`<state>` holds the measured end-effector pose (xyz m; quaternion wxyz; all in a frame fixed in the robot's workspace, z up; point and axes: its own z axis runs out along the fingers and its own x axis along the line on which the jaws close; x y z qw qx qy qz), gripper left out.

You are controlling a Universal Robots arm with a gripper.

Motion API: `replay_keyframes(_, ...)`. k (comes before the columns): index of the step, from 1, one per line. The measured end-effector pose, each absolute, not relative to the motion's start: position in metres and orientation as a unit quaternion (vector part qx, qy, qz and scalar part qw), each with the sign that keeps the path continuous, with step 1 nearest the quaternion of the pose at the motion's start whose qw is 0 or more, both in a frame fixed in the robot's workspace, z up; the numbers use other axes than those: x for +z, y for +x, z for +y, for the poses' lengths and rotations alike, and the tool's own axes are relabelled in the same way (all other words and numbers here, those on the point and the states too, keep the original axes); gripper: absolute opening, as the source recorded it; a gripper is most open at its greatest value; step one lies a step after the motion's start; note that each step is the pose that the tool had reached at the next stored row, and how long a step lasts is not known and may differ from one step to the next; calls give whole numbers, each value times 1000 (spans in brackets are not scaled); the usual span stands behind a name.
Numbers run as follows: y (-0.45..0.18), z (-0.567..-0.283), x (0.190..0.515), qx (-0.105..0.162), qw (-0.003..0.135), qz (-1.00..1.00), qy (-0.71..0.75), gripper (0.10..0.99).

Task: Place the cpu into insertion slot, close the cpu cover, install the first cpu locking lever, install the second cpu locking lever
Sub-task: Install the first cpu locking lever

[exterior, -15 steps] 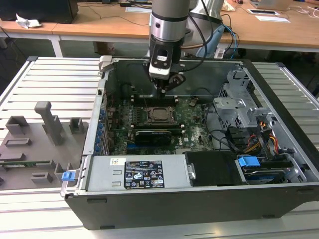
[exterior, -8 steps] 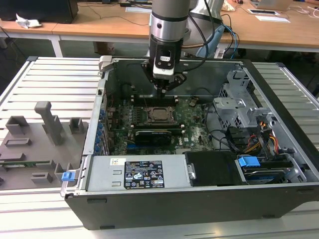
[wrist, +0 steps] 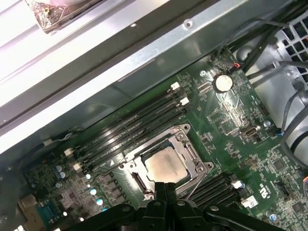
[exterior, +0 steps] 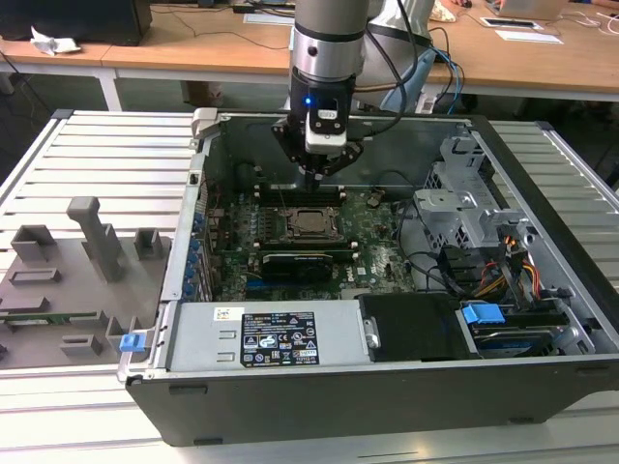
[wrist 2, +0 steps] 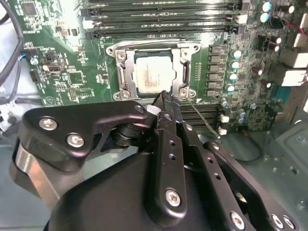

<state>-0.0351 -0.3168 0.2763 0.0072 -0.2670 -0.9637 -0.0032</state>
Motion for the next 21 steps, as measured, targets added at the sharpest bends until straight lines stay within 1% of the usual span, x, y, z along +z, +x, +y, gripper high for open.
replay_keyframes(9, -35, -317, 276, -3, 7, -980, -200, 106)
replay_keyframes(21, -35, -317, 274, -2, 7, -999, -54, 106)
